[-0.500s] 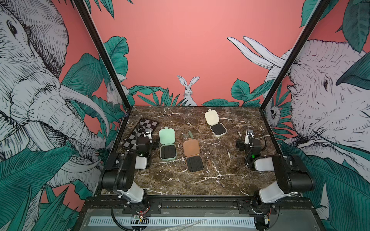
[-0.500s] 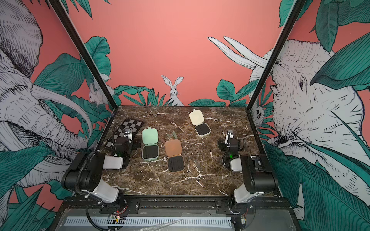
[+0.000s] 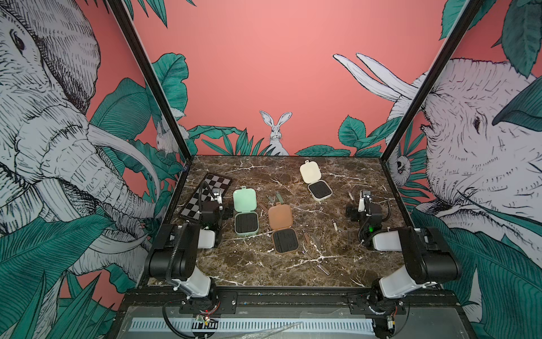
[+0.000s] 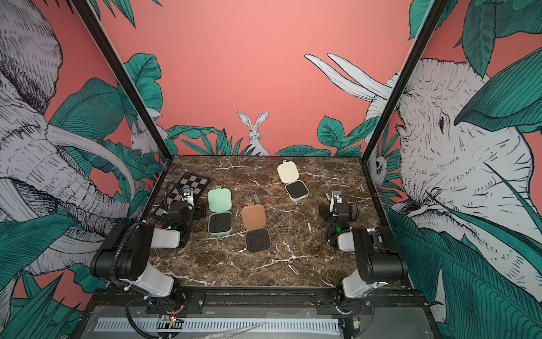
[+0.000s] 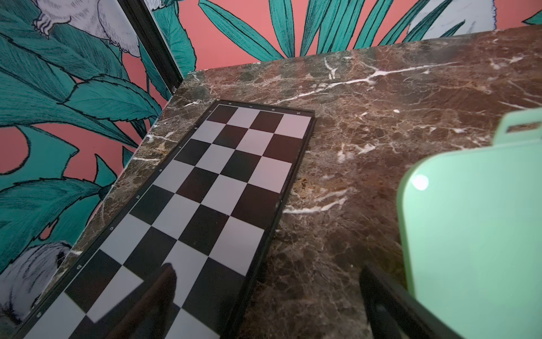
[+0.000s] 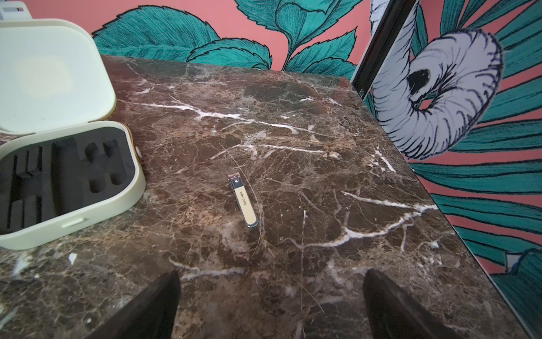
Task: Organize nail clipper sets
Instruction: Pick up the component of the nail clipper set from the center of the board.
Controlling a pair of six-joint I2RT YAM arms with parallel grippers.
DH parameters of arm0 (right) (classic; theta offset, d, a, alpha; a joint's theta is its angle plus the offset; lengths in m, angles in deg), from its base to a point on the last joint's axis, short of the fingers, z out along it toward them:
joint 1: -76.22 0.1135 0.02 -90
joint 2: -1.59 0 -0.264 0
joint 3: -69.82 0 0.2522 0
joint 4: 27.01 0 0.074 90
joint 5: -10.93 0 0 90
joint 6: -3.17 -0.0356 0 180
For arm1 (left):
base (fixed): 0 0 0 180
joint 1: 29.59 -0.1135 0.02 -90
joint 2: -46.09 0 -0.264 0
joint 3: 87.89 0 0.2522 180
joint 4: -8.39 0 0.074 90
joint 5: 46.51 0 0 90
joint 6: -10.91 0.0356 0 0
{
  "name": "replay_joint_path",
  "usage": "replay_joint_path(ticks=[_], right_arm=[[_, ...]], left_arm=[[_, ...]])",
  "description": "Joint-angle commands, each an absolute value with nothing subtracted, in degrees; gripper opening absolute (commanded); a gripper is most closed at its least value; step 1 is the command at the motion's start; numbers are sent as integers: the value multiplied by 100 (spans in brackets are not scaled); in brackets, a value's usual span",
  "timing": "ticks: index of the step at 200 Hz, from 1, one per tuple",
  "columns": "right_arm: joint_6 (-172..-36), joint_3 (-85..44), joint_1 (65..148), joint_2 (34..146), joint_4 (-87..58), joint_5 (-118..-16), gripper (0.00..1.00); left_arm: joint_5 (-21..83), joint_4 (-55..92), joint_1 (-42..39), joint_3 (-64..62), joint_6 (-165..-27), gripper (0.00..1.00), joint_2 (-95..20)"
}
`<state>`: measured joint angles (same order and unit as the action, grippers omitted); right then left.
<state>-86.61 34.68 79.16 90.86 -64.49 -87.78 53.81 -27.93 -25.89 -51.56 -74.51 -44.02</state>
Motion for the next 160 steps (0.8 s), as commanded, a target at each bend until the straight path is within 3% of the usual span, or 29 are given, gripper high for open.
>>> replay_joint_path(ticks=[1, 92, 121, 151, 160], right_arm=[[-8631, 3392, 7897, 9036, -6604, -8756, 99], [-8671, 3375, 7895, 8856, -6438, -8888, 99], [-8823, 3336, 7904, 7332, -5250, -9093, 99], [-11048, 2864, 7898, 5558, -2676, -10225, 99], [-11531, 2654, 7876, 5126, -1881, -9911, 99]], left_arm=[[5430, -2924, -2599, -5153, -7434, 99, -4277], [5566, -3032, -2599, -5145, -7425, 99, -4184], [6285, 227, -2599, -4019, -8098, 100, -2945], [6608, 2802, -2599, -2990, -9587, 99, -1972], [6136, 3243, -2599, -2876, -9752, 99, -1701]])
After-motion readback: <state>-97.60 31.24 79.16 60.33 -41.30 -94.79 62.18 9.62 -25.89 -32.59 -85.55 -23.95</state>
